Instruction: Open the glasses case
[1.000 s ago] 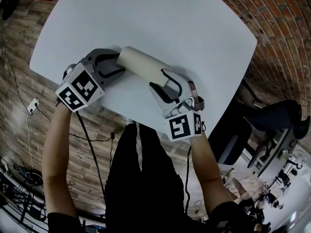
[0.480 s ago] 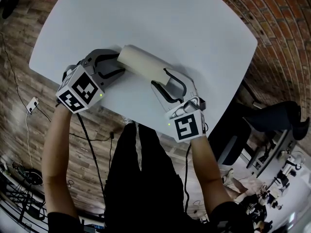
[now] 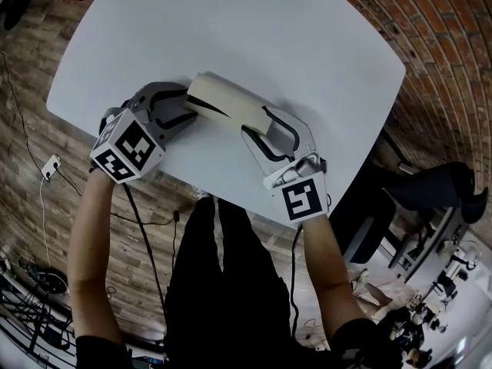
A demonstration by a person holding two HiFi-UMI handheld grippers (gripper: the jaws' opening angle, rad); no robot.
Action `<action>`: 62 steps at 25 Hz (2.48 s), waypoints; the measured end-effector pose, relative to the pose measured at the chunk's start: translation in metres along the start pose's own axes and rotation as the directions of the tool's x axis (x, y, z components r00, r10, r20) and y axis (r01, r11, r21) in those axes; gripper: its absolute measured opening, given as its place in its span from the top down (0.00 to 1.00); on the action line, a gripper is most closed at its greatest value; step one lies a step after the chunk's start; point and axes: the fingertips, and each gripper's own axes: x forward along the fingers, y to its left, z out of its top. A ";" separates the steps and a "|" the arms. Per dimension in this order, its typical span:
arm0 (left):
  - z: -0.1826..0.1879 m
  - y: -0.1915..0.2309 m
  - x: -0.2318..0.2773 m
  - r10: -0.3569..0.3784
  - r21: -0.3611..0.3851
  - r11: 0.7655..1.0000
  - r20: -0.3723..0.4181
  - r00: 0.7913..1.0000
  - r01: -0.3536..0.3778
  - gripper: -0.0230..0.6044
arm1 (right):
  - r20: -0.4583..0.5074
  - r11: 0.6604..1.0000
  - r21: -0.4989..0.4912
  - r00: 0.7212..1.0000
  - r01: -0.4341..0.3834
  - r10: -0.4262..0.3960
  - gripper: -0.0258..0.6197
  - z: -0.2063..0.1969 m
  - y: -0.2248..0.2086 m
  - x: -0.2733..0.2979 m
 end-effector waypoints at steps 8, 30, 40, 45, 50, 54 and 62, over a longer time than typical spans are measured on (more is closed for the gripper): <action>-0.001 0.000 -0.001 -0.001 0.004 1.000 0.004 1.000 0.001 0.67 | 0.009 1.000 -0.005 1.000 0.012 -0.012 0.81 0.002 -0.012 0.006; -0.001 -0.002 -0.002 0.023 0.022 0.999 0.021 1.000 -0.023 0.67 | 0.125 0.993 0.111 0.991 0.036 -0.050 0.89 0.001 -0.061 0.022; -0.002 0.000 -0.003 0.038 0.030 0.999 0.030 0.999 -0.039 0.68 | 0.060 0.971 0.233 0.996 0.044 -0.059 0.89 -0.013 -0.071 0.026; -0.004 0.000 -0.004 0.041 0.031 0.999 0.031 0.999 -0.042 0.68 | 0.059 0.973 0.228 0.997 0.040 -0.055 0.89 -0.016 -0.070 0.028; -0.002 0.000 -0.005 0.050 0.037 0.998 0.037 0.998 -0.052 0.68 | 0.066 0.966 0.255 0.997 0.032 -0.050 0.89 -0.015 -0.072 0.027; -0.003 0.000 -0.006 0.063 0.046 0.997 0.045 0.997 -0.065 0.68 | 0.070 0.965 0.261 0.997 0.025 -0.045 0.89 -0.017 -0.074 0.029; -0.004 0.000 -0.006 0.070 0.049 0.996 0.047 0.996 -0.072 0.68 | 0.070 0.961 0.275 0.997 0.017 -0.037 0.89 -0.018 -0.075 0.030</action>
